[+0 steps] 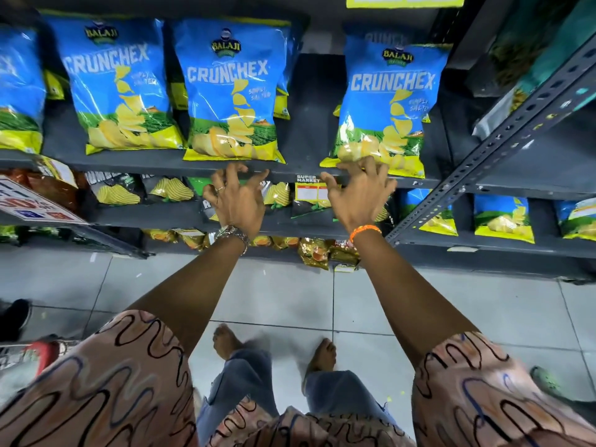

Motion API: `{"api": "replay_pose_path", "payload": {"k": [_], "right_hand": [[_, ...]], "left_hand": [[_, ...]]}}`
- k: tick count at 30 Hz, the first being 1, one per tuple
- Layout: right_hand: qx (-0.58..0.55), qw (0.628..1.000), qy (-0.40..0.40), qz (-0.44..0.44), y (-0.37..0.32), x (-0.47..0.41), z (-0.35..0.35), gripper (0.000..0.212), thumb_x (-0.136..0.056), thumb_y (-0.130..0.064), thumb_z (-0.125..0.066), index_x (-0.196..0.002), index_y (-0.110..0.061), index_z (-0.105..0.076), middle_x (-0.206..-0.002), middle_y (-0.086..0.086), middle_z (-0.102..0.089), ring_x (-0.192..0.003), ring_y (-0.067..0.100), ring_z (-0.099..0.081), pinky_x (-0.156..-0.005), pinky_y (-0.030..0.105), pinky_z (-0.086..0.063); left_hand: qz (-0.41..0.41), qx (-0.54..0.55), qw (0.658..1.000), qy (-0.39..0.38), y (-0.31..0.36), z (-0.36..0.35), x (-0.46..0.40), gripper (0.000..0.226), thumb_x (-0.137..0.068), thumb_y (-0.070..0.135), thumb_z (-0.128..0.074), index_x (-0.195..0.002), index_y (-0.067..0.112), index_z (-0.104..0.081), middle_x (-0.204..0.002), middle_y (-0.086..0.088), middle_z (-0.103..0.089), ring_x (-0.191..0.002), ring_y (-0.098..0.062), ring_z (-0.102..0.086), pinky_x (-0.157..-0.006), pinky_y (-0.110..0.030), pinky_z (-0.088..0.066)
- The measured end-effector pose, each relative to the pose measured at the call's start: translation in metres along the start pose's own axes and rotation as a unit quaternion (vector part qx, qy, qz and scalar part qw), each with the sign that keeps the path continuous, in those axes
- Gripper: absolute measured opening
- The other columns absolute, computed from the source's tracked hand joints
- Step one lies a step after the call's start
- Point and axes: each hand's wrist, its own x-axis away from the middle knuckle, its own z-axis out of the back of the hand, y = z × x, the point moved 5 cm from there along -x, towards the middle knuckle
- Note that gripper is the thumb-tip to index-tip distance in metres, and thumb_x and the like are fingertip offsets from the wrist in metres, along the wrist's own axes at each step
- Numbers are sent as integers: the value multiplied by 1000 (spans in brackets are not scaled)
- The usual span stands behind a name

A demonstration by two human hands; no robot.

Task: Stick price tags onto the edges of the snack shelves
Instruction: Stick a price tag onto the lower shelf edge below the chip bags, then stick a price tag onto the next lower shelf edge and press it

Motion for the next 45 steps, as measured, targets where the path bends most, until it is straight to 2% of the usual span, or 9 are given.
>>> {"api": "replay_pose_path", "payload": {"k": [11, 17, 21, 26, 32, 36, 39, 43, 45], "right_hand": [[-140, 984, 47, 96, -134, 4, 29, 35, -82, -61, -67, -98, -31, -77, -102, -2, -60, -100, 31, -49, -82, 43, -31], [-138, 976, -34, 165, -283, 27, 1, 47, -79, -67, -65, -109, -32, -75, -118, -2, -54, -111, 30, -44, -87, 45, -31], [-118, 964, -110, 210, -380, 59, -34, 50, -82, -70, -64, -114, -32, -74, -128, 0, -45, -118, 31, -35, -93, 49, -31], [-109, 959, -162, 205, -461, 94, -85, 46, -80, -66, -69, -110, -32, -76, -130, 0, -41, -123, 31, -32, -97, 54, -29], [-54, 952, -189, 233, -531, 108, -119, 38, -81, -53, -75, -114, -33, -73, -134, 3, -37, -125, 36, -31, -101, 57, -29], [-19, 950, -199, 239, -562, 99, -135, 38, -81, -51, -77, -115, -32, -74, -140, 3, -36, -128, 36, -31, -103, 57, -28], [0, 946, -192, 261, -567, 88, -131, 29, -80, -52, -77, -105, -36, -77, -140, 2, -38, -129, 38, -31, -99, 57, -31], [48, 940, -196, 276, -586, 92, -155, 10, -82, -39, -76, -91, -34, -79, -136, -1, -42, -126, 36, -32, -97, 52, -28], [39, 941, -187, 279, -584, 86, -153, 7, -81, -35, -75, -84, -32, -79, -131, -3, -45, -124, 34, -34, -94, 48, -25]], "left_hand": [[78, 15, 984, 159, -116, 96, -16, 28, -86, 35, -65, -112, 42, -73, -132, 4, -56, -123, -31, -40, -97, -51, -28], [154, 16, 970, 188, -246, 154, -41, 32, -85, 48, -65, -114, 38, -71, -132, 5, -52, -125, -38, -43, -100, -53, -31], [304, 45, 941, 141, -349, 167, -52, 51, -77, 65, -60, -109, 27, -73, -140, -1, -48, -133, -42, -37, -104, -60, -28], [433, 184, 882, -21, -451, 146, -70, 100, -64, 86, -59, -137, 19, -60, -158, -17, -35, -145, -44, -28, -116, -62, -25], [347, 436, 823, -116, -500, 72, -99, 27, -92, 29, -74, -103, 5, -72, -100, -15, -68, -91, -15, -66, -90, -34, -45], [292, 477, 818, -132, -511, 16, -115, 46, -94, 28, -71, -130, 2, -64, -112, -6, -69, -97, 1, -64, -88, -19, -48], [322, 522, 787, -63, -501, 5, -114, 68, -67, 59, -79, -115, 11, -73, -120, -11, -70, -111, -17, -62, -99, -32, -48], [246, 534, 809, -11, -509, -5, -120, 9, -80, 29, -79, -77, 22, -76, -88, 0, -73, -89, -9, -69, -86, -28, -54], [260, 544, 797, 23, -512, -5, -125, 16, -87, 19, -76, -76, 30, -76, -89, 1, -75, -86, -2, -72, -82, -25, -57]]}}
